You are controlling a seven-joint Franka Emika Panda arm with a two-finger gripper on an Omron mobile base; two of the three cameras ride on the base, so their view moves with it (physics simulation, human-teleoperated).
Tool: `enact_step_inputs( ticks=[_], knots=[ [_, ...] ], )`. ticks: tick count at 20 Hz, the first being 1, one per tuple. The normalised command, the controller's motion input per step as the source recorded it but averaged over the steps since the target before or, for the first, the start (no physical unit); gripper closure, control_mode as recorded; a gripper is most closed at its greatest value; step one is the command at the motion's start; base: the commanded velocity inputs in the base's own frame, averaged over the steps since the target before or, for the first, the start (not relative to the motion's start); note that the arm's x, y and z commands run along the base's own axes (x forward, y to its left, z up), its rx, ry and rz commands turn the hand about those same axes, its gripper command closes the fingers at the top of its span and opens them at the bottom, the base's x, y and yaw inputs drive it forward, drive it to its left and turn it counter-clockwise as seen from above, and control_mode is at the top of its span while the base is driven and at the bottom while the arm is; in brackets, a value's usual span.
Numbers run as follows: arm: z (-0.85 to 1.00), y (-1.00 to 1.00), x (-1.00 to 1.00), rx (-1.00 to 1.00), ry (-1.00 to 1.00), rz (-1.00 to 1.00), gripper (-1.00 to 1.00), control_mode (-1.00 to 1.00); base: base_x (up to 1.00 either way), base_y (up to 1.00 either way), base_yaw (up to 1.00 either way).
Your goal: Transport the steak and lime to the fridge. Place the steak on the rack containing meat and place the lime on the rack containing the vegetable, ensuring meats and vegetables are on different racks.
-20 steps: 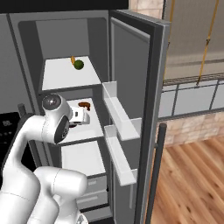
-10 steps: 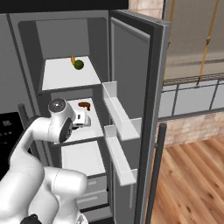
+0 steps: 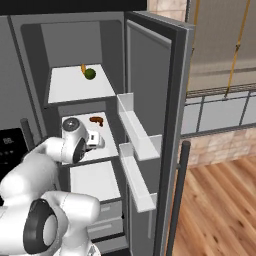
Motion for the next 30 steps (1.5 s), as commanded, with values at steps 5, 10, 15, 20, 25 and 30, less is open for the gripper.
enact_step_inputs(
  ticks=[5,10,15,20,25,30],
  knots=[
    [-0.22,0.0,0.34,0.0,0.01,0.0,1.0,-1.0,0.0,0.0,0.0],
    [-0.16,0.09,0.41,0.0,0.03,0.0,1.0,-1.0,0.0,0.0,0.0],
    [-0.22,0.11,0.35,0.0,0.0,0.0,1.0,-1.0,0.0,0.0,0.0],
    [-0.32,0.01,0.33,0.0,0.0,0.0,1.0,-1.0,0.0,0.0,0.0],
    [-0.34,0.02,0.32,0.0,0.0,0.0,1.0,-1.0,0.0,0.0,0.0],
    [-0.31,0.07,0.31,0.0,0.0,0.0,1.0,-1.0,0.0,0.0,0.0]
  ],
)
